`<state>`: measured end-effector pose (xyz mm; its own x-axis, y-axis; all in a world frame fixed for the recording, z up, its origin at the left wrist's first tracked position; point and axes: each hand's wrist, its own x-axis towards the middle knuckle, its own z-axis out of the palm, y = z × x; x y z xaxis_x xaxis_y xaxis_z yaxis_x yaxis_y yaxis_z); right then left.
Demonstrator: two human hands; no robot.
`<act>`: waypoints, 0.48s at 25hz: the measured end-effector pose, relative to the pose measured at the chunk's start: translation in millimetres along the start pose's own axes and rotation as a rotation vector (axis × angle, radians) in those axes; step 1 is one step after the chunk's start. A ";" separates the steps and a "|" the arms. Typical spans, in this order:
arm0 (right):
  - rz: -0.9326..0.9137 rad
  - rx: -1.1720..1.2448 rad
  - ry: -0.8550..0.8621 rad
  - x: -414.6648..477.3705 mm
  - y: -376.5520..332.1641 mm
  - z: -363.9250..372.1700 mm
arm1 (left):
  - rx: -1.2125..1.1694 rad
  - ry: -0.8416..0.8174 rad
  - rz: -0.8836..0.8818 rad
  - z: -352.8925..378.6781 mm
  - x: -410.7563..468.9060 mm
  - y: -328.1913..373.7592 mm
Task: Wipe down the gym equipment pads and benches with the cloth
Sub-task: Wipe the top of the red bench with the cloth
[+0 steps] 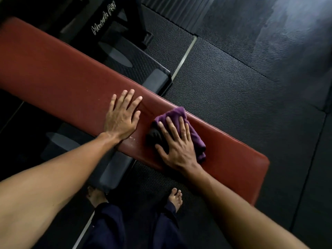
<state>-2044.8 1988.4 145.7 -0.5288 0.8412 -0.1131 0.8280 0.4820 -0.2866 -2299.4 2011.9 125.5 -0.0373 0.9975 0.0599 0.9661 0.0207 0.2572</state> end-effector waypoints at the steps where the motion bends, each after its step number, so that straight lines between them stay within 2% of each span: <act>1: -0.031 -0.006 0.000 23.1 3.0 -0.8 | 0.011 -0.004 0.003 -0.1 7.5 -2.7; 3: 0.010 -0.034 0.007 61.6 10.6 -4.0 | 0.010 -0.006 -0.001 1.1 19.2 -5.9; 7: 0.380 -0.004 -0.034 70.9 33.2 -21.5 | -0.003 -0.002 -0.008 2.8 25.1 -7.0; 9: 0.389 -0.027 0.006 39.7 45.5 -27.7 | -0.016 -0.004 -0.017 2.4 24.1 -6.4; 12: 0.355 -0.065 -0.044 26.3 44.6 -30.2 | -0.016 0.001 -0.016 1.2 23.3 -5.8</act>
<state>-2016.1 2039.5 158.7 -0.2125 0.9483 -0.2358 0.9708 0.1774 -0.1614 -2305.5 2035.1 124.3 -0.0527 0.9970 0.0569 0.9613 0.0352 0.2734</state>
